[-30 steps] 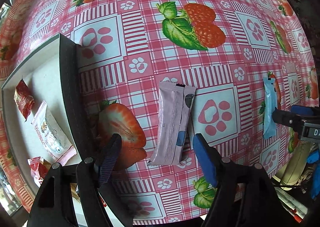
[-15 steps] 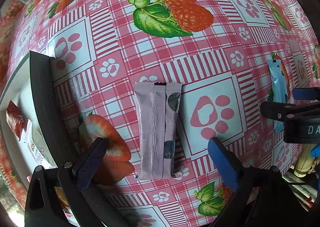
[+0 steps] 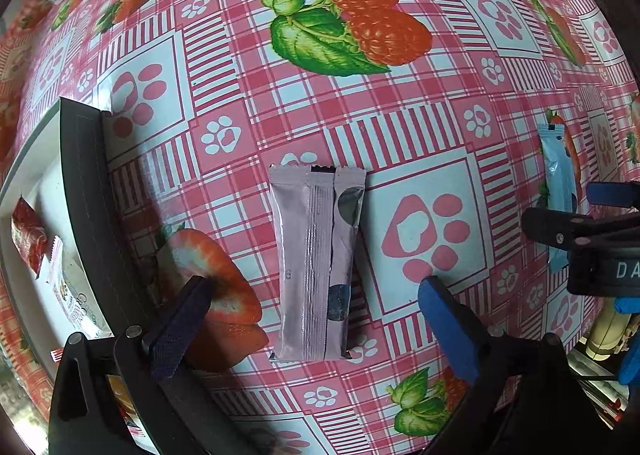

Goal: Organize snacks

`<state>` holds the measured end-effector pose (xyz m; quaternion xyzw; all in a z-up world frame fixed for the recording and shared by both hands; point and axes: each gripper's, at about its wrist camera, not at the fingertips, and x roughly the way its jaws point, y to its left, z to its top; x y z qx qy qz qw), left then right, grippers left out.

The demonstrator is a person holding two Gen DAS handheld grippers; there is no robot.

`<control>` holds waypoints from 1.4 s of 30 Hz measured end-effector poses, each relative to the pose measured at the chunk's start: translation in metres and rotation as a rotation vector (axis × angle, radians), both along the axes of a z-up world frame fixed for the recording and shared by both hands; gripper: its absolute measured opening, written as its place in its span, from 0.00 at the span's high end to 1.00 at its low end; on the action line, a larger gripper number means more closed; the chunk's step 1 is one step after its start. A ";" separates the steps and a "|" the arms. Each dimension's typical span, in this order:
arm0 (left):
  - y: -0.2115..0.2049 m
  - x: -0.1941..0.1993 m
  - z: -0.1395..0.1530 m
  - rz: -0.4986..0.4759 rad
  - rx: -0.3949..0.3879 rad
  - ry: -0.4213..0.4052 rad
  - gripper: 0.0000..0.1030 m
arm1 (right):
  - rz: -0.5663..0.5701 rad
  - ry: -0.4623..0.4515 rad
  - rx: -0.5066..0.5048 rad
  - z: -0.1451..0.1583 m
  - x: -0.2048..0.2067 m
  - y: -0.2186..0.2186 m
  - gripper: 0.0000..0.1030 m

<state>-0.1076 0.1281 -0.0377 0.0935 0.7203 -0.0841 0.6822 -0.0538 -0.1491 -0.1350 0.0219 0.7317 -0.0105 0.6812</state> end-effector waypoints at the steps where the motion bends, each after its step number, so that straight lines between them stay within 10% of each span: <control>1: -0.001 0.000 -0.001 0.000 0.000 0.000 0.00 | 0.001 -0.002 0.000 0.004 -0.003 -0.001 0.00; 42: 0.008 -0.003 0.008 0.000 0.002 -0.001 0.00 | 0.012 -0.037 -0.001 0.018 -0.017 -0.002 0.00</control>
